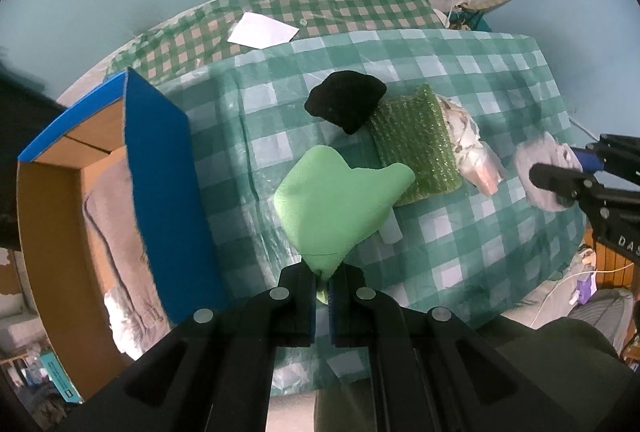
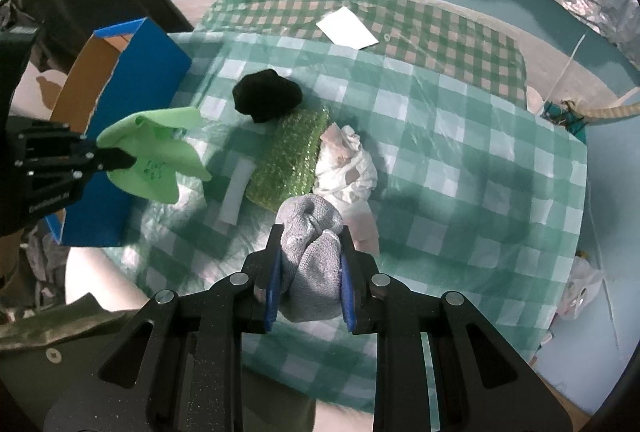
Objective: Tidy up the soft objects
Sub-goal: 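Carry the green cloth with the left tool while the right tool carries the grey sock toward the box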
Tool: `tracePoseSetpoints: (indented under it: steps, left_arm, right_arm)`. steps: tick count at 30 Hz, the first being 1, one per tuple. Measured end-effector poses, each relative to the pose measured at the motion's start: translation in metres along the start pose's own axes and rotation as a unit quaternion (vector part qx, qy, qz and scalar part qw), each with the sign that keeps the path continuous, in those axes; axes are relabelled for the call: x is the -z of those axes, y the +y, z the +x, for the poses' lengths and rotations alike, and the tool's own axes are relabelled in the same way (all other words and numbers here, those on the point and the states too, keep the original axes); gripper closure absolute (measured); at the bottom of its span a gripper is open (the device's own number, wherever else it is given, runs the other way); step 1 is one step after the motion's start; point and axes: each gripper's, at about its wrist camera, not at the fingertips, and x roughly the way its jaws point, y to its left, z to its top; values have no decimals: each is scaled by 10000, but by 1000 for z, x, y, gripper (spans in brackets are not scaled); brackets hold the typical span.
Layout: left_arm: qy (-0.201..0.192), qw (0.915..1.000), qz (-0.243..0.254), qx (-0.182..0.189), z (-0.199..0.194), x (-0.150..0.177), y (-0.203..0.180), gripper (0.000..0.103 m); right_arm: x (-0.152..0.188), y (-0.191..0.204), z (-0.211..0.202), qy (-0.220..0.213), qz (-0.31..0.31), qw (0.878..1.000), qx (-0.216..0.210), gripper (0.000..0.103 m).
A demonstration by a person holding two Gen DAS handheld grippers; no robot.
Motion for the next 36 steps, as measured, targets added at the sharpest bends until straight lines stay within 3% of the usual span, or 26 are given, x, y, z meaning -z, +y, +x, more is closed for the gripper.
tracePoseSetpoints:
  steps: [15,36]
  left_arm:
    - [-295,9994,-20,-194,-40,18,1,99]
    - [-750,9942,-626,-441,-97,38,38,99]
  right_arm:
    - [-13,22,-26,-120,-156,9998,41,80]
    - [-44,75,-54,-311,-642,9974,-24,80]
